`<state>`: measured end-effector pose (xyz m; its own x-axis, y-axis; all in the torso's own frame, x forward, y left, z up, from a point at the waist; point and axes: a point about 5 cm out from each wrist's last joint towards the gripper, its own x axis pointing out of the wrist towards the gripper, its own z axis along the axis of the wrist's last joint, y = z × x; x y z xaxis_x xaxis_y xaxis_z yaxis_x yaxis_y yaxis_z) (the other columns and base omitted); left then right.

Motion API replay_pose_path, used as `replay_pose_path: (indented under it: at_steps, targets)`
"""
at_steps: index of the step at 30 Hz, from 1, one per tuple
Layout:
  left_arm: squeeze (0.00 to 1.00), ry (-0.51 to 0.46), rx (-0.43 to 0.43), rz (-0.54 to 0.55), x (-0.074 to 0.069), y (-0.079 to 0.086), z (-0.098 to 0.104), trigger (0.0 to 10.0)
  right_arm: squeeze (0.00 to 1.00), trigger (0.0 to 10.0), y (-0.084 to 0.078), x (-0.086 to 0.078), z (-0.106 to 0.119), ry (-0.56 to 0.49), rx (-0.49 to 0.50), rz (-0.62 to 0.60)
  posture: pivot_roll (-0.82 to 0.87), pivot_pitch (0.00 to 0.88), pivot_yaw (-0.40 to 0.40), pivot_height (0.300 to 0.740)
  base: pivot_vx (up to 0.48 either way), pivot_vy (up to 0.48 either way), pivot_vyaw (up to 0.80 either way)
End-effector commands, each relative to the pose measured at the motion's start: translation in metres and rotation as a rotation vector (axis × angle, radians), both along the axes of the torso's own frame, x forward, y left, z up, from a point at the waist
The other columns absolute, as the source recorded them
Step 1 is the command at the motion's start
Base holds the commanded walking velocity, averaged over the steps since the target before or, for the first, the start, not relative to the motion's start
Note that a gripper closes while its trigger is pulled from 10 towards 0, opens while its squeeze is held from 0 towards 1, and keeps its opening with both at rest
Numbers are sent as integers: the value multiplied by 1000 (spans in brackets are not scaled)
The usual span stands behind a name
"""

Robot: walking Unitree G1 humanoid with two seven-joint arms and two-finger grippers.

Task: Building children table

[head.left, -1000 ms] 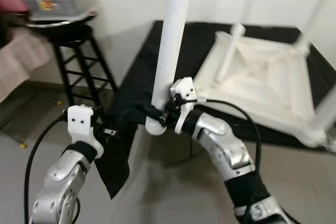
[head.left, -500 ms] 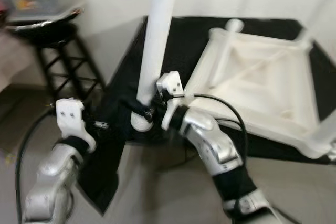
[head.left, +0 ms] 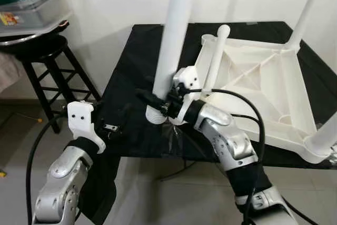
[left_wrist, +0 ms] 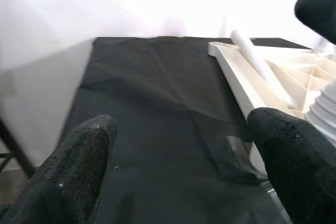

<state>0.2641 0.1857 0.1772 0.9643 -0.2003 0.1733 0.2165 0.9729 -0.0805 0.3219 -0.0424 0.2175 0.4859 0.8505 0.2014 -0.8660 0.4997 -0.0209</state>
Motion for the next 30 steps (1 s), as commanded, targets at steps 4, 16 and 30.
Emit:
replay_pose_path:
  at_steps: [4, 16, 30]
  targets:
    - [0, 21, 4, -7, -3, 1, -2, 10000, 0, 10000, 1, 3, 10, -28, 5, 12, -27, 89, 5, 740, 0, -469, 0]
    - [0, 42, -10, 34, -1, 6, -5, 10000, 0, 10000, 0, 4, 8, -12, 18, -9, -25, 99, 3, 740, 0, -148, 199]
    - [0, 53, -23, 41, -4, 7, -7, 10000, 0, 10000, -3, 17, 9, -37, -66, -33, -18, 111, -17, 740, 0, 0, 57]
